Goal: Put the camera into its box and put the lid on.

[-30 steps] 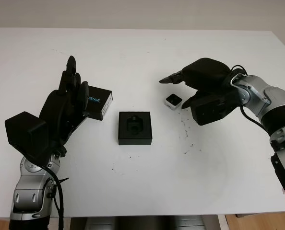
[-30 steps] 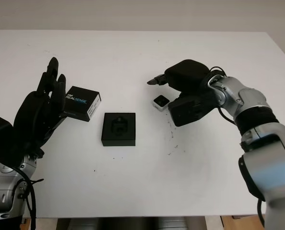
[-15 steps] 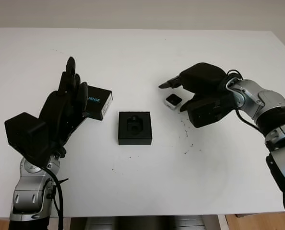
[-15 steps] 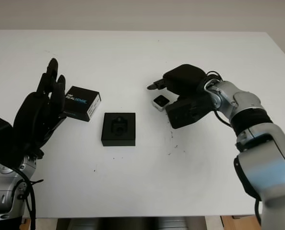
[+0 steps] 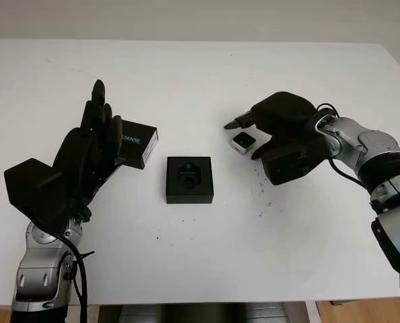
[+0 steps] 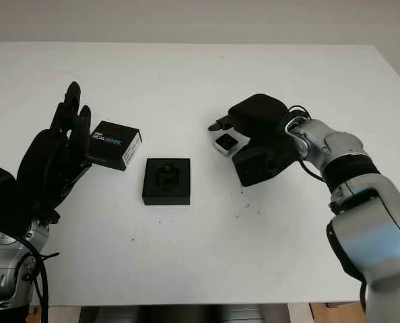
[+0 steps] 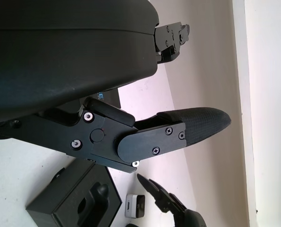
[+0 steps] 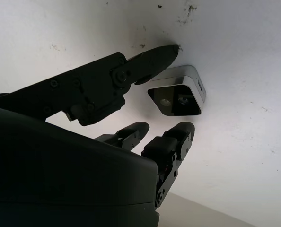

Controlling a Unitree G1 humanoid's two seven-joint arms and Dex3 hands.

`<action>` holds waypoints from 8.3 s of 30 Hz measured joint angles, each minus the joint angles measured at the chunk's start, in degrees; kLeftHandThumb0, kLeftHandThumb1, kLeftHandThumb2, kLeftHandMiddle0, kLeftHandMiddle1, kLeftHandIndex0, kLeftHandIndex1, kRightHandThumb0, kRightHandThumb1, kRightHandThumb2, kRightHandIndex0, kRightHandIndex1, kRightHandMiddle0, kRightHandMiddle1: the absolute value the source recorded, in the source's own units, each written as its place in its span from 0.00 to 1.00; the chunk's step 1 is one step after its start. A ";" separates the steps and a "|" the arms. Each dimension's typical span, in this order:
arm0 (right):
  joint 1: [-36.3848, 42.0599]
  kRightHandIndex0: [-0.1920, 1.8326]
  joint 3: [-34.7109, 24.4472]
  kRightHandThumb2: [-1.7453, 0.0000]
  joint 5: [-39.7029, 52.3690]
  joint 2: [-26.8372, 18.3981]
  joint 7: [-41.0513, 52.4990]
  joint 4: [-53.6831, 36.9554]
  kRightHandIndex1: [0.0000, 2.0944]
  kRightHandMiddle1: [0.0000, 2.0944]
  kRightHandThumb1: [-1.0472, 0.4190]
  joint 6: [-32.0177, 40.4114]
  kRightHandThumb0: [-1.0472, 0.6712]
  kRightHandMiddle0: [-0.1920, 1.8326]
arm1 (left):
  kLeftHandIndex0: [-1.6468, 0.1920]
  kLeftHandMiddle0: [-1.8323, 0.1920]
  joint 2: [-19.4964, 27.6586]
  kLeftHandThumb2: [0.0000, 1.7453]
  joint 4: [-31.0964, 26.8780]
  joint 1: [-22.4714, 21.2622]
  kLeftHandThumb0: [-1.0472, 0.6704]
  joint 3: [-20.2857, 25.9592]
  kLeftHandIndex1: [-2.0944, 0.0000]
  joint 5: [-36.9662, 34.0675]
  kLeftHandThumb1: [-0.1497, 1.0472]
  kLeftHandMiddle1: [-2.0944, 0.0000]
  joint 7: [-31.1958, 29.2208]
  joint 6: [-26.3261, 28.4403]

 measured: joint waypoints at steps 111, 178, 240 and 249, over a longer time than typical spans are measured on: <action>19.36 0.29 -22.17 0.92 29.82 1.98 20.86 -36.40 0.01 0.92 0.00 24.45 0.42 0.27 | 1.00 1.00 -0.11 0.36 -4.23 1.63 0.19 -1.03 1.00 -0.95 1.00 1.00 1.25 4.99; 44.30 0.28 -20.10 0.91 28.32 20.31 17.05 -71.19 0.03 0.95 0.00 51.67 0.38 0.31 | 1.00 1.00 -1.23 0.36 -6.93 2.11 0.18 -1.14 1.00 -1.09 1.00 1.00 2.13 7.60; 44.44 0.27 -18.33 0.91 26.81 22.18 15.34 -69.25 0.03 0.95 0.00 52.44 0.38 0.28 | 1.00 1.00 -1.23 0.37 -7.50 2.77 0.18 -0.92 1.00 -1.10 1.00 1.00 1.89 8.23; 44.44 0.27 -18.26 0.91 26.73 22.06 15.72 -69.33 0.02 0.95 0.00 52.60 0.38 0.27 | 1.00 1.00 -1.23 0.37 -7.51 2.77 0.18 -0.85 1.00 -1.10 1.00 1.00 1.90 8.21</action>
